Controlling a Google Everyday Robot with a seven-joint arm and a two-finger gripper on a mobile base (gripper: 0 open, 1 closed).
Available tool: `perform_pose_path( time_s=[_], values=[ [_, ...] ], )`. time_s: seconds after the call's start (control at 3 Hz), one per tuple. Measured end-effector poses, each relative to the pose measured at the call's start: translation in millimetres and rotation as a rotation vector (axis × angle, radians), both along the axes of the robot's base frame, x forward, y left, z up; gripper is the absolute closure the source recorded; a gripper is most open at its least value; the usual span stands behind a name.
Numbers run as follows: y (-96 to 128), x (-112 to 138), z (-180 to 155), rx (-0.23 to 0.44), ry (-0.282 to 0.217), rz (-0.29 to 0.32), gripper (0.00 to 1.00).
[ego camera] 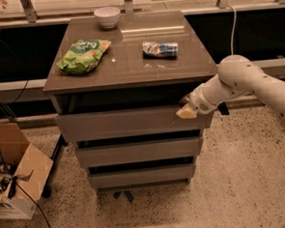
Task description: Open top drawer
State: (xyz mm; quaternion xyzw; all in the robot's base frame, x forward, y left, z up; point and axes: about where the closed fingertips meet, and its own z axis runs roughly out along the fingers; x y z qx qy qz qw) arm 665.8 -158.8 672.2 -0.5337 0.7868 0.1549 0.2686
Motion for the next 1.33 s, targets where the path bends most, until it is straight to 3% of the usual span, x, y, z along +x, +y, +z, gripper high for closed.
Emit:
perform_pose_path(
  time_s=[1.0, 1.33],
  values=[
    [0, 0, 7, 0.0, 0.0, 0.0, 1.0],
    [-6, -13, 12, -0.02, 0.013, -0.02, 1.0]
  ],
)
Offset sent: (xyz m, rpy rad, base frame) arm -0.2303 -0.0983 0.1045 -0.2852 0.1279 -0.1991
